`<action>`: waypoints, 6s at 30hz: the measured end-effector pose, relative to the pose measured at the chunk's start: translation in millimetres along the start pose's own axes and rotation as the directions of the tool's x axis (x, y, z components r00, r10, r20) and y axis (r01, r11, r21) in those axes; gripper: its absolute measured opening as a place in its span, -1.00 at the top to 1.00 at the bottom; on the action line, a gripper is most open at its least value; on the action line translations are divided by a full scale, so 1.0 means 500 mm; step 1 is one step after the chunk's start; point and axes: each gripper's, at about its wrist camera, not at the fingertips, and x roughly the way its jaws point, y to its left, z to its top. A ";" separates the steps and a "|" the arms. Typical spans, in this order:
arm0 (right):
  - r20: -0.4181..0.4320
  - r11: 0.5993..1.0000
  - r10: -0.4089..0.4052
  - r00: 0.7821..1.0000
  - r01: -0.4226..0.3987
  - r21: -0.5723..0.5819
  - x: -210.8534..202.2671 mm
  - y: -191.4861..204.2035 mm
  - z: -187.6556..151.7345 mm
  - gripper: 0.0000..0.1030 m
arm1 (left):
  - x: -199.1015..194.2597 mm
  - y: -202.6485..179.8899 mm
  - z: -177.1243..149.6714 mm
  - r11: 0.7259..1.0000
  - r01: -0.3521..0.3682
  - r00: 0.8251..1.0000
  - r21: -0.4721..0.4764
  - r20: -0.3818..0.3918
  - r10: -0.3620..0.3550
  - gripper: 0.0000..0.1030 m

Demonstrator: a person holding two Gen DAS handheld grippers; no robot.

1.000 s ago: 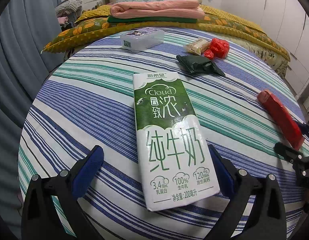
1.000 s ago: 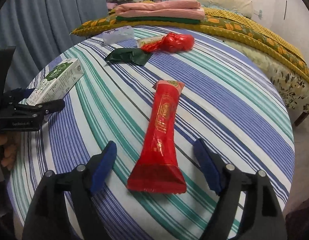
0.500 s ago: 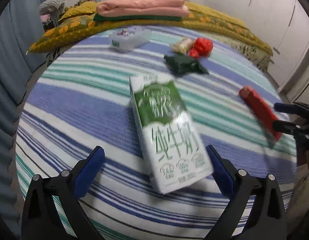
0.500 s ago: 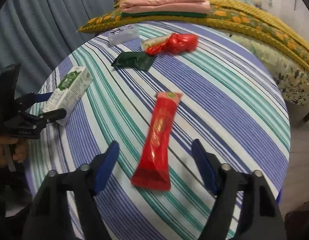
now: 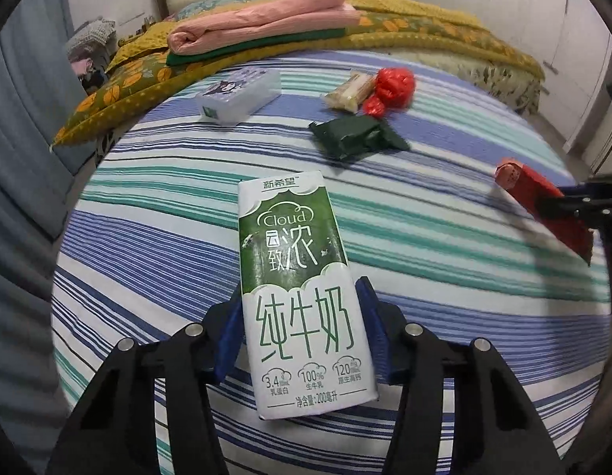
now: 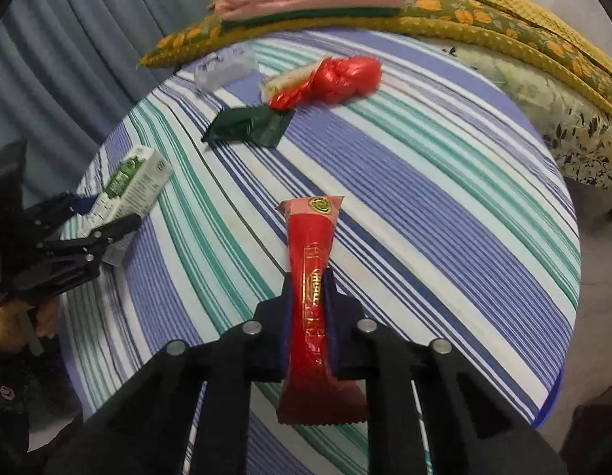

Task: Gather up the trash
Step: 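Carry the carton and red wrapper over the wastebasket and open both tools, then return both tools to the table toward the dark green bag, then grasp the dark green bag with the left tool while the right tool grasps the red bags, then lift the red bags with the right tool while the left tool regrasps the green bag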

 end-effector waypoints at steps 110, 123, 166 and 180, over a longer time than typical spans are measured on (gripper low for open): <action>0.156 0.985 -0.157 0.975 0.166 -0.051 0.064 0.008 -0.071 -0.91 | 0.184 -0.065 0.230 0.870 0.269 0.958 0.413 -0.024 -0.285 0.12; 0.157 0.985 -0.157 0.975 0.167 -0.050 0.064 0.008 -0.071 -0.91 | 0.038 0.015 0.033 0.999 0.038 0.998 -0.002 0.040 -0.038 0.23; 0.235 0.961 -0.133 0.963 0.067 0.268 0.163 -0.024 0.268 0.09 | 0.051 0.023 -0.010 0.999 -0.002 0.999 -0.037 0.039 0.004 -0.92; -0.129 0.932 0.044 0.991 -0.087 -0.351 0.059 0.120 0.047 0.01 | 0.051 0.022 -0.010 0.999 -0.002 0.999 -0.038 0.039 0.004 -0.91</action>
